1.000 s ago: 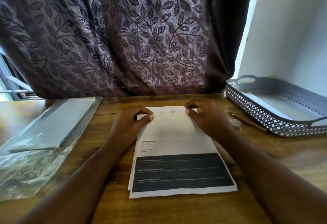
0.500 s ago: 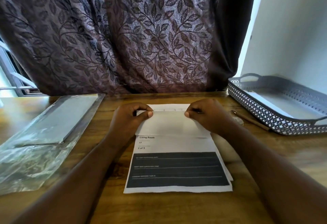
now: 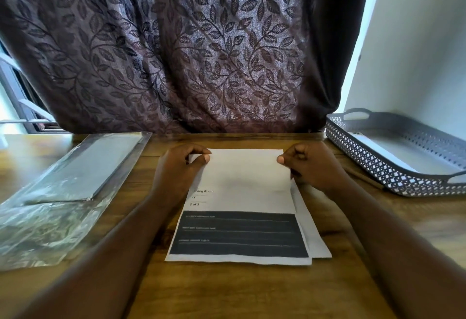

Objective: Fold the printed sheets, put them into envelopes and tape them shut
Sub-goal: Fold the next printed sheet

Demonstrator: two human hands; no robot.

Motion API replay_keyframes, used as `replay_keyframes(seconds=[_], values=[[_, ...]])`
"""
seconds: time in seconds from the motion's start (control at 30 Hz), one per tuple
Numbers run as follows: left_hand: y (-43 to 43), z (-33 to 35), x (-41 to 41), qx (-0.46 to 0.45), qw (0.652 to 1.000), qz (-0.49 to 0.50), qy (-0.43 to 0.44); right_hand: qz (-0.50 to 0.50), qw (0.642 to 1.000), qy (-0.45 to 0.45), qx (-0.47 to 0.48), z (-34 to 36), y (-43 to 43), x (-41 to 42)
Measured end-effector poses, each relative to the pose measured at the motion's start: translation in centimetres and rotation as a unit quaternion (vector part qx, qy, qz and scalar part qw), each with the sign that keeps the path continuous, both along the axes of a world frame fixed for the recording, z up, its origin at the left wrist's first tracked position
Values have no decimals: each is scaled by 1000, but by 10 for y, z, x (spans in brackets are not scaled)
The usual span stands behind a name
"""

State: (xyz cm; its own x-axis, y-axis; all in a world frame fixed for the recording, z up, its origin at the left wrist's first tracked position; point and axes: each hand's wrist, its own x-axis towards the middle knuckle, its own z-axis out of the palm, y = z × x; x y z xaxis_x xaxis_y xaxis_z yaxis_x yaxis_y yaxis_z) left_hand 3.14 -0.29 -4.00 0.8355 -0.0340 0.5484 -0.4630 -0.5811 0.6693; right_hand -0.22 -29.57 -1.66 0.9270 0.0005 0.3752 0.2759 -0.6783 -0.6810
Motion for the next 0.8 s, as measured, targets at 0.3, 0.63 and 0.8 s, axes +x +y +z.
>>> replay_keyframes(seconds=[0.3,0.63,0.8], values=[[-37,15,-26,262,952,-72,-141,55,979,-132,-145,1,43,-13],[-18,16,-17,271,941,31,-201,28,984,-141,-108,-1,23,-5],[-1,15,-10,228,960,54,-151,-9,986,-138,-91,-6,2,2]])
